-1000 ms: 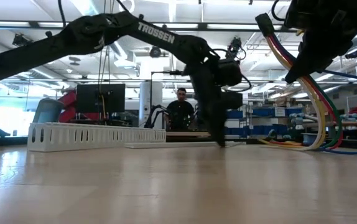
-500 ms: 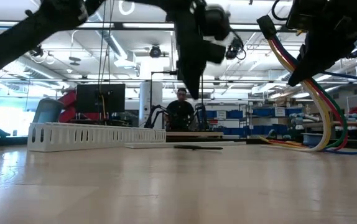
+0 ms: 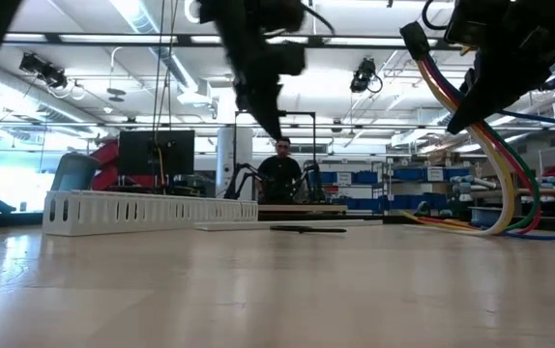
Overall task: Ziptie cables
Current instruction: Wrap the cable wires with the black zip tie
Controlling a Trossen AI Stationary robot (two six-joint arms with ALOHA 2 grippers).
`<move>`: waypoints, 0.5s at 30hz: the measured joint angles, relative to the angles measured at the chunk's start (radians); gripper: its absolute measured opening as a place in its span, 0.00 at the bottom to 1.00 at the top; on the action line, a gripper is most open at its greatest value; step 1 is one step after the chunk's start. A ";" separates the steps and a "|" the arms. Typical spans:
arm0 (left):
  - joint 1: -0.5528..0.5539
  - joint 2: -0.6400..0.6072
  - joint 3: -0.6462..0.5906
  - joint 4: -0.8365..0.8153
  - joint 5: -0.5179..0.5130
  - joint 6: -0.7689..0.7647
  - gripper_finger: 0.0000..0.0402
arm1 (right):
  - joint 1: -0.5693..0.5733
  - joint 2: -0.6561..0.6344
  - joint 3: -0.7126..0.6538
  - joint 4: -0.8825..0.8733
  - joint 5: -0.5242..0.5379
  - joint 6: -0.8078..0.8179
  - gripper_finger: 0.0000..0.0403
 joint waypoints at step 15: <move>-0.012 -0.195 -0.862 1.180 -0.019 -0.604 0.01 | -0.005 0.000 0.000 0.085 0.080 -0.003 0.00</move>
